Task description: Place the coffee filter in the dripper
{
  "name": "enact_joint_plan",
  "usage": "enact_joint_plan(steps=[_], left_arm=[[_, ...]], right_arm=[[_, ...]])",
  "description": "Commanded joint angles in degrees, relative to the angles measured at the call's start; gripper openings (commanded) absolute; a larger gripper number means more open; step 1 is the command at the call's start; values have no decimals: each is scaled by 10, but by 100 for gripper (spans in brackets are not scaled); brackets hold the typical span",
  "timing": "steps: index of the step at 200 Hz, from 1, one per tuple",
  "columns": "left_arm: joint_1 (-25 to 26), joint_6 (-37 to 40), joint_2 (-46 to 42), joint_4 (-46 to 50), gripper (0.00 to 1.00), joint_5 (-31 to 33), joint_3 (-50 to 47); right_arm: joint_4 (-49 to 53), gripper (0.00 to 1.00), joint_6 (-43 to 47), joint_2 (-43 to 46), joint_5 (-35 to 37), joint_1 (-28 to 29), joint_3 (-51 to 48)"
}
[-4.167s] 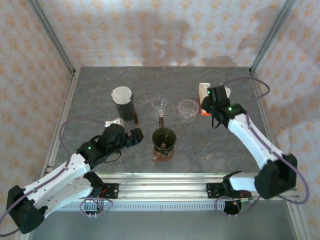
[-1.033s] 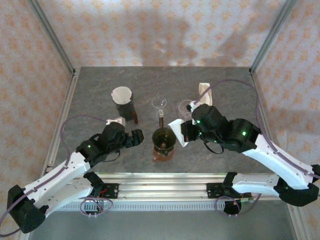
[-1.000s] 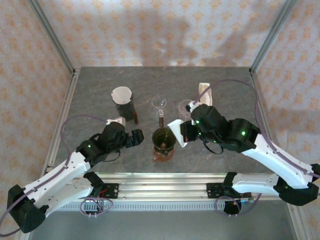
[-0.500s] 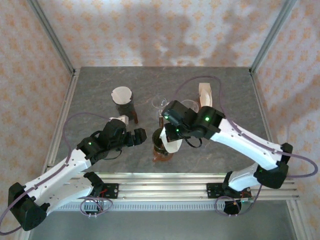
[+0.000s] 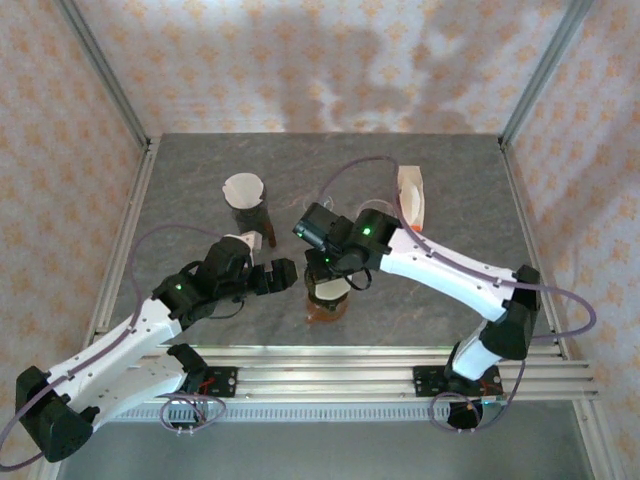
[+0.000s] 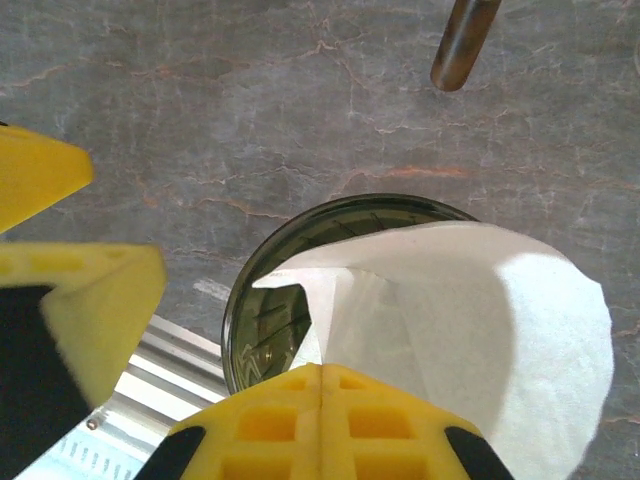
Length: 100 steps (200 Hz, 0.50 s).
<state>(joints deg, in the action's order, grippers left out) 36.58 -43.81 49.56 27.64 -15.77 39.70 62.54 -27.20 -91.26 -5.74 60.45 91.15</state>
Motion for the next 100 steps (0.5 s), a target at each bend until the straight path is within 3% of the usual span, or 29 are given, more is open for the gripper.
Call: enact_joint_plan(steps=[1, 13, 23, 57, 100], left_arm=[[-5, 2, -11, -19, 100, -19, 0], [-5, 0, -13, -20, 100, -21, 1], [-5, -1, -16, -19, 100, -21, 3], [-6, -6, -26, -16, 100, -28, 11], [2, 20, -12, 12, 97, -25, 54]], right_arm=[[-11, 4, 5, -11, -5, 3, -7], [-11, 10, 7, -14, -2, 3, -5], [-17, 22, 7, -9, 3, 4, -6], [-30, 48, 7, 32, 22, 4, -13], [-55, 58, 7, 116, 67, 3, -55]])
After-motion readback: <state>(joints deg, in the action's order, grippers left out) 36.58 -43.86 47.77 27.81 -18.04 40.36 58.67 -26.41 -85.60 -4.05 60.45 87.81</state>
